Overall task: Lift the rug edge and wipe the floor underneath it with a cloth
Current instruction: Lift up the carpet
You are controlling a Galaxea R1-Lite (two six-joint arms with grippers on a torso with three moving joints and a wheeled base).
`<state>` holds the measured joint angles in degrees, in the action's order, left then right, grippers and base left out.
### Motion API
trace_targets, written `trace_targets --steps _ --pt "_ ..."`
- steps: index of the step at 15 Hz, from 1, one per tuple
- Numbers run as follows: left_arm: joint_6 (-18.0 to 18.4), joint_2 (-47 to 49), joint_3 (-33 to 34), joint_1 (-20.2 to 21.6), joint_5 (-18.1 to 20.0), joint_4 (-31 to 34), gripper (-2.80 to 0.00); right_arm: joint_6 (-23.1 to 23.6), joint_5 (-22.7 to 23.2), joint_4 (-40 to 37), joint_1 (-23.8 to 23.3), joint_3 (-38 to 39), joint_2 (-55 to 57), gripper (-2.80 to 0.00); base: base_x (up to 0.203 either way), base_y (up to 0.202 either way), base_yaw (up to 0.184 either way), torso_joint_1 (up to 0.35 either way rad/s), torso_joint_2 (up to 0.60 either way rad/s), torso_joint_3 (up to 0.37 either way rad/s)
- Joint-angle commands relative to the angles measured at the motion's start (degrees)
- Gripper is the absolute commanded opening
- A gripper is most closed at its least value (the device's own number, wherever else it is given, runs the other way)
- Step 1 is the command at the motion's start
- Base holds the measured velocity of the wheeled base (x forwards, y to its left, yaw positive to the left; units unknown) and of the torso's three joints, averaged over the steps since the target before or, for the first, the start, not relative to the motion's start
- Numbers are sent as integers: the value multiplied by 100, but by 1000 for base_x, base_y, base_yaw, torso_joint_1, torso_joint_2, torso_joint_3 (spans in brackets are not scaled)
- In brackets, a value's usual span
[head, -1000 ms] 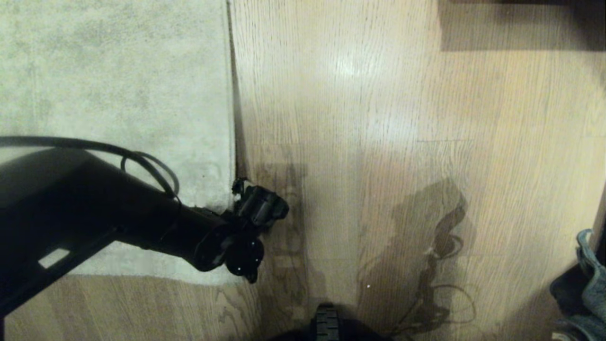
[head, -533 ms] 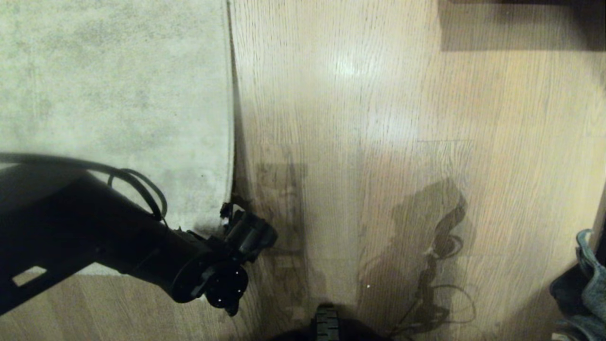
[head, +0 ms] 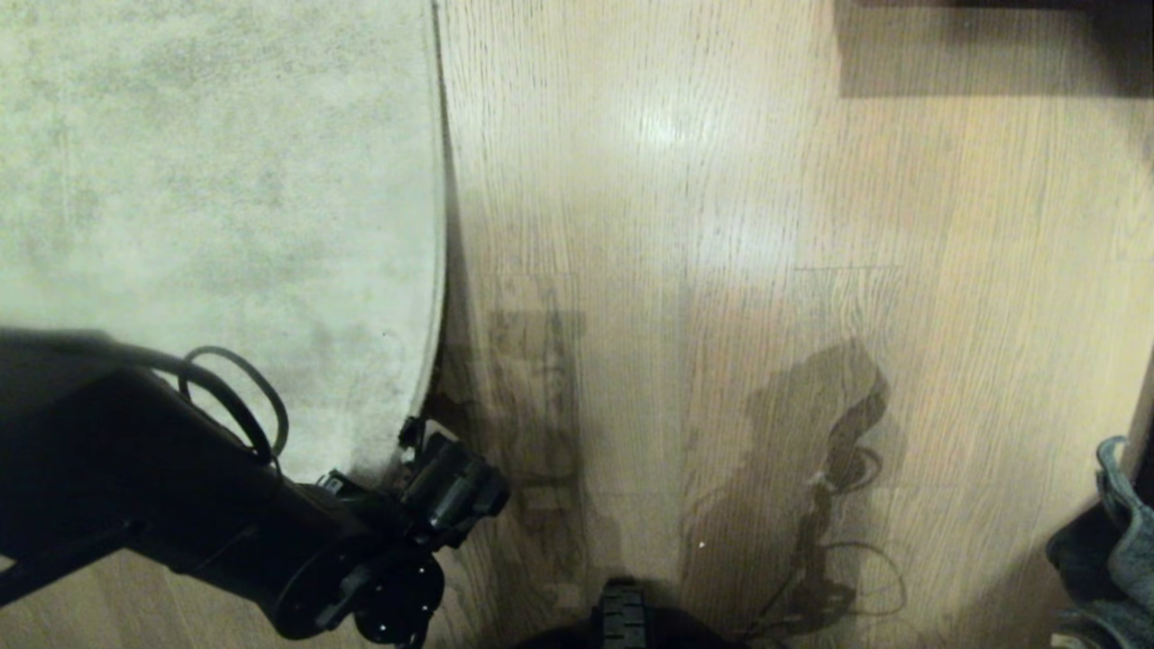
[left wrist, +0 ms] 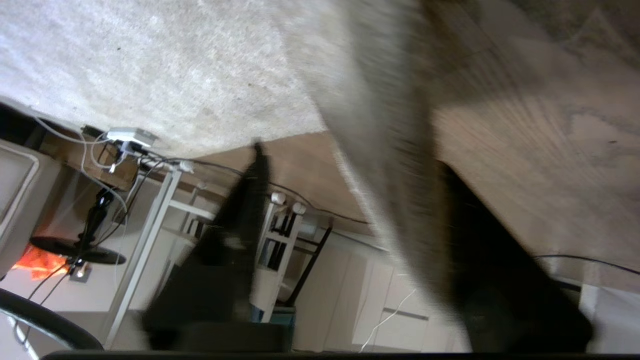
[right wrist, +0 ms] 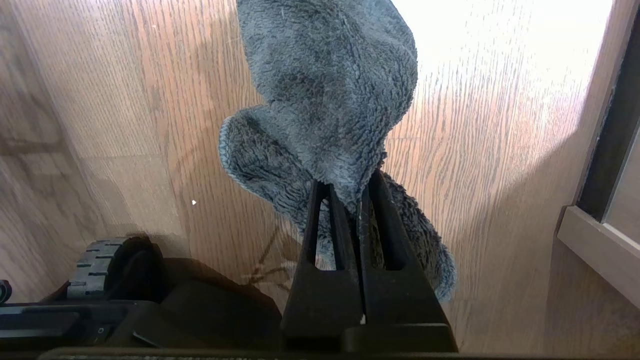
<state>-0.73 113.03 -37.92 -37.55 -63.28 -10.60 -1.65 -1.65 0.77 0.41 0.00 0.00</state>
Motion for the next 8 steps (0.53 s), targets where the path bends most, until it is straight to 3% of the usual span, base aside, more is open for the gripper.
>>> trace_targets --steps 1,8 --pt "-8 6 71 -85 -4 -200 -280 -2 -2 2 2 0 0 -280 0 0 0 0 0 0" --pt "-15 -21 641 -171 401 -1337 -280 -2 -2 2 2 0 0 -280 0 0 0 0 0 0"
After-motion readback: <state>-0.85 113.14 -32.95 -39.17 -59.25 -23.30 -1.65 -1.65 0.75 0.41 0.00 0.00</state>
